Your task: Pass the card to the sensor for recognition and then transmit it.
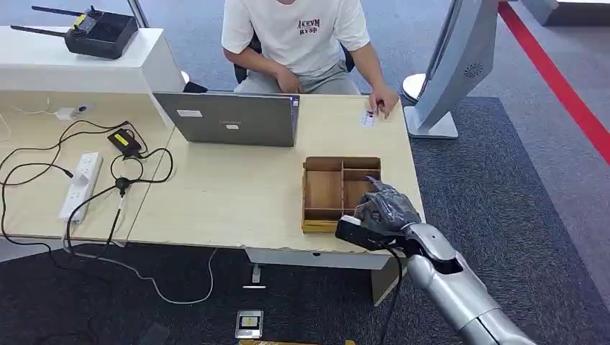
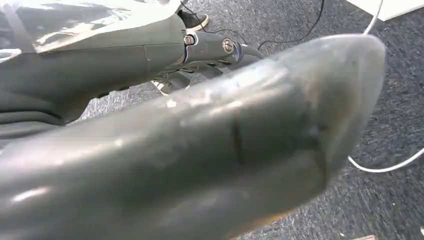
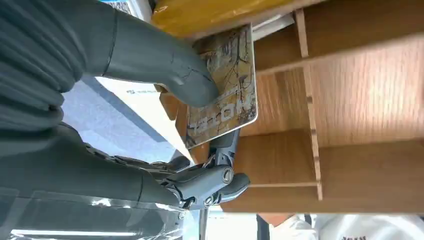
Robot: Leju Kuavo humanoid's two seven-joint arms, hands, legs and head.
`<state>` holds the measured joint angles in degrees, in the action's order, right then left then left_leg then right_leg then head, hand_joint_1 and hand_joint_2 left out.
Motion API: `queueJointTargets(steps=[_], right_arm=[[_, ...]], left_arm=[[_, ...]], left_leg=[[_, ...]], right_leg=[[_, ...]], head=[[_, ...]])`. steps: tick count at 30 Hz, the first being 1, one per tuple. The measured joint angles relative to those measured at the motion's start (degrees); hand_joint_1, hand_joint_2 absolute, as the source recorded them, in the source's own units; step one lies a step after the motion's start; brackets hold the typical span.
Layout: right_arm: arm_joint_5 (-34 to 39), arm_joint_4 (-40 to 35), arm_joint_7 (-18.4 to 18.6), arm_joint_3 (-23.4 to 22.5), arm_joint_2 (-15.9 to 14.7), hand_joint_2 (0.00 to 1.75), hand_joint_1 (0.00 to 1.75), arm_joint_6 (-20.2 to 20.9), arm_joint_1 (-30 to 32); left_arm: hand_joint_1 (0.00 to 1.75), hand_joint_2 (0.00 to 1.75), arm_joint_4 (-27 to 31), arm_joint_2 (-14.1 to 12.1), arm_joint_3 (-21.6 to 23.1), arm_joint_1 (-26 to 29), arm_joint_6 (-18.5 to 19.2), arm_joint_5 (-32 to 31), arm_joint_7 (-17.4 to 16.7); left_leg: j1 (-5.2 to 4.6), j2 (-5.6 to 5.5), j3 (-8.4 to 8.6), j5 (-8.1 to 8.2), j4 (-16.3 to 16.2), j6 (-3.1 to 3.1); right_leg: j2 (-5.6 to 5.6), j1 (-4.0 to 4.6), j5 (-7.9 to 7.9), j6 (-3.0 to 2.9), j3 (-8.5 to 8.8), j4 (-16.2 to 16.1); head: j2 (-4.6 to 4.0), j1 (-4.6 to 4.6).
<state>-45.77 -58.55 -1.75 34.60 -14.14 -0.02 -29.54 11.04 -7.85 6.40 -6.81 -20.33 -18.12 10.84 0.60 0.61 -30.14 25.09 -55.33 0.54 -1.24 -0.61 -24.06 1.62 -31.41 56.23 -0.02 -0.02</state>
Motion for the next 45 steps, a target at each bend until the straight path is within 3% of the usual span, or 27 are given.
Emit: queueJointTargets(steps=[15, 24, 27, 33, 39, 45], right_arm=[[3.3, -2.9, 0.3, -5.0, -1.3, 1.75, 1.75, -2.3, -5.2], [2.6, -3.1, -1.3, -5.6, -1.7, 1.75, 1.75, 0.0, -9.3], [1.9, -0.4, -3.4, -5.6, -1.4, 1.75, 1.75, -1.0, -13.4], [0.2, 9.8, -7.5, -5.4, 0.1, 1.75, 1.75, -7.1, -24.5], [-1.0, 18.2, -7.7, -5.4, 2.4, 1.75, 1.75, -8.8, -33.2], [-1.3, 23.7, -7.5, -5.2, 4.4, 1.75, 1.75, -9.1, -36.2]], left_arm=[[0.00, 0.00, 0.0, 0.4, 0.0, -0.1, 0.1, -1.2, 0.1], [0.00, 0.00, 0.0, 0.5, 0.0, -0.6, 0.7, -2.6, -0.1], [0.00, 0.00, 0.0, 0.5, 0.0, -1.1, 1.1, -3.1, -0.2], [0.00, 0.00, 0.0, 0.5, 0.2, -2.0, 1.7, -4.5, -0.8], [0.00, 0.00, 0.0, 0.5, 0.3, -2.8, 1.8, -5.2, -1.1], [0.00, 0.00, 0.0, 0.5, 0.5, -3.2, 2.2, -5.5, -1.6]], left_leg=[[-0.02, 0.01, 0.00, -0.02, 0.0, -0.02], [-0.01, 0.01, -0.04, -0.04, 0.0, -0.01], [-0.01, 0.01, -0.09, -0.11, 0.0, 0.00], [-0.04, 0.00, -0.33, -0.28, 0.0, -0.03], [-0.03, 0.01, -0.36, -0.30, 0.0, -0.03], [-0.01, 0.01, -0.37, -0.32, 0.0, -0.01]], right_leg=[[0.00, -0.01, 0.04, -0.01, -0.02, 0.0], [0.00, -0.01, 0.06, -0.03, -0.06, 0.0], [0.00, -0.01, 0.11, 0.02, -0.08, 0.0], [0.00, -0.02, 0.30, -0.06, -0.33, 0.0], [0.00, -0.01, 0.33, -0.05, -0.40, 0.0], [0.00, 0.00, 0.33, -0.05, -0.39, 0.0]], head=[[0.00, 0.00], [0.00, 0.00], [0.00, 0.00], [0.00, -0.02], [0.00, 0.00], [0.00, 0.00]])
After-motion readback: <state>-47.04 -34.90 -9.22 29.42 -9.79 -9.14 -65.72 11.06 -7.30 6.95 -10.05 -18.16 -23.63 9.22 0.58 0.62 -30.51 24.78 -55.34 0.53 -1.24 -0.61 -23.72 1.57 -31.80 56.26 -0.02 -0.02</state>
